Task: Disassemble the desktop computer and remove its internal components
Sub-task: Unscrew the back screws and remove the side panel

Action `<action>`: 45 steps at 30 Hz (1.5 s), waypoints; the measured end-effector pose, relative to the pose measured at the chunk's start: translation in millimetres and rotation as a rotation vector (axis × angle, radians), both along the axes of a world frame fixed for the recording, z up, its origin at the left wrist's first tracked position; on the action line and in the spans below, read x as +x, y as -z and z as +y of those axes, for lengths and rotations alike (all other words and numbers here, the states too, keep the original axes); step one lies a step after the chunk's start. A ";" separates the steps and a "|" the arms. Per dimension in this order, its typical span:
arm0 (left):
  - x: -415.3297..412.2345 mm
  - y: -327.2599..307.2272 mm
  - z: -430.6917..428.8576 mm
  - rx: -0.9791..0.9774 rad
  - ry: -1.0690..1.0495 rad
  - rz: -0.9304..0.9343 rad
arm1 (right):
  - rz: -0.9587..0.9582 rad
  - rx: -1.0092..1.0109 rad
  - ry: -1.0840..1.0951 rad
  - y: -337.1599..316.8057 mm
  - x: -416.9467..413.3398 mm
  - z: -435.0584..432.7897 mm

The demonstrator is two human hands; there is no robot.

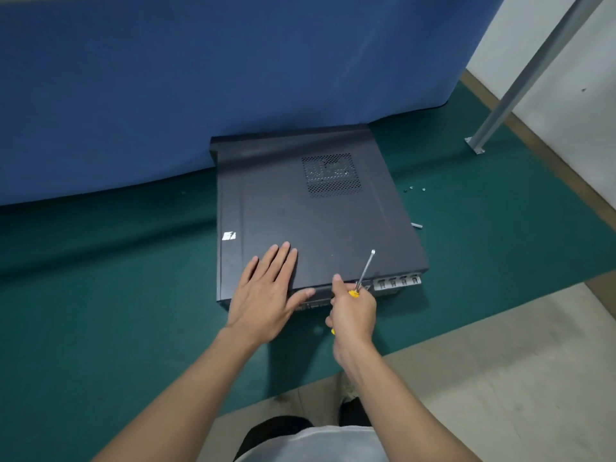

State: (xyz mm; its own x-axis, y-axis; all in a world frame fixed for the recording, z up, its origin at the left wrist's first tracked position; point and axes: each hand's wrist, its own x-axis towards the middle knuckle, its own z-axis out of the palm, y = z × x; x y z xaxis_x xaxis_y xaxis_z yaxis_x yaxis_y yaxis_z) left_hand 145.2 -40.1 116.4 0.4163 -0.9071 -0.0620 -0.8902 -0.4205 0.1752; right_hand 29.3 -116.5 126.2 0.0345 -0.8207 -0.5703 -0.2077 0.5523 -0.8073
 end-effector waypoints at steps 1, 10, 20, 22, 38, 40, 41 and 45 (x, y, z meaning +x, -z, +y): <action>2.8 -0.3 8.7 0.013 0.016 -0.032 | -0.020 0.043 0.056 2.0 3.3 7.0; 40.8 0.0 36.8 0.155 0.067 -0.158 | -0.329 0.406 0.381 -10.6 33.4 16.4; 29.7 5.7 24.8 0.118 0.143 -0.234 | -0.521 0.464 0.334 -0.7 22.4 11.6; 27.9 8.4 25.1 0.113 0.135 -0.255 | -0.555 0.454 0.321 3.7 20.2 10.9; 14.3 6.4 31.4 -0.052 0.095 -0.232 | -0.686 0.474 0.327 13.8 16.3 17.1; 18.1 4.0 30.2 -0.019 0.075 -0.166 | -0.620 0.455 0.322 11.6 14.8 18.1; 19.4 3.3 30.2 -0.015 0.061 -0.142 | -0.585 0.445 0.321 10.4 13.6 19.5; 17.0 -5.0 30.0 0.000 0.039 -0.188 | -0.533 0.444 0.345 1.4 12.5 22.0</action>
State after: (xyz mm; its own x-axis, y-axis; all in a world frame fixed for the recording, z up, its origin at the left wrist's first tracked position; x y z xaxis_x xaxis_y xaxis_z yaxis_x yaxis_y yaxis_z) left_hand 162.2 -10.1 121.3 0.3848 -0.9229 0.0134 -0.9230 -0.3848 0.0040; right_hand 41.8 -94.4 124.8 0.1807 -0.5333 -0.8264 0.3890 0.8105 -0.4379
